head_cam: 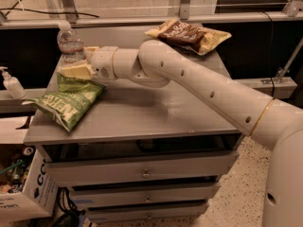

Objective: Move water bottle near brown chip bag

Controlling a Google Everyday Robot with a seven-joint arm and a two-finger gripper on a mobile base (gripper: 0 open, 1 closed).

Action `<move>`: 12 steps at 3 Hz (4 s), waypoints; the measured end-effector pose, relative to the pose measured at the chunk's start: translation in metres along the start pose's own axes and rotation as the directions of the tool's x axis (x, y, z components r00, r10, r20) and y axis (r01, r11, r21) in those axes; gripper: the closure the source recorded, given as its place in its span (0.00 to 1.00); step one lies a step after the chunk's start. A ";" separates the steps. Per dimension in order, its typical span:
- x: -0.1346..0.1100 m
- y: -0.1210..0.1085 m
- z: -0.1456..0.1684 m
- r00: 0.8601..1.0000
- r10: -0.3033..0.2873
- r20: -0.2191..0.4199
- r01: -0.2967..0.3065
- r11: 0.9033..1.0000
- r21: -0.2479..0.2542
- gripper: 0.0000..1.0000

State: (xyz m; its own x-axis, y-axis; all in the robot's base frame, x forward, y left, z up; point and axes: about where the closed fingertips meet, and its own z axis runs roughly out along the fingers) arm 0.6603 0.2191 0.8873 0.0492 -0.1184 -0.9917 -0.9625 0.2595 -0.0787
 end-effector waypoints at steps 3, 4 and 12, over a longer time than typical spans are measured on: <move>-0.009 -0.010 -0.030 1.000 0.003 0.030 -0.005 0.996 0.092 1.00; -0.025 -0.019 -0.043 0.995 0.009 0.102 -0.022 0.991 0.128 1.00; 0.002 -0.045 -0.212 0.982 0.017 -0.187 0.058 0.919 0.389 1.00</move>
Offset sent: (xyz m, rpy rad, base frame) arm 0.0028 -0.0386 0.0063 0.0215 -0.0075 -0.1066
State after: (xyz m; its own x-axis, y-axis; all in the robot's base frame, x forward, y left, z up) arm 0.6476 0.0039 0.9106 -0.0177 -0.2910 -0.9566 -0.7782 0.6047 -0.1695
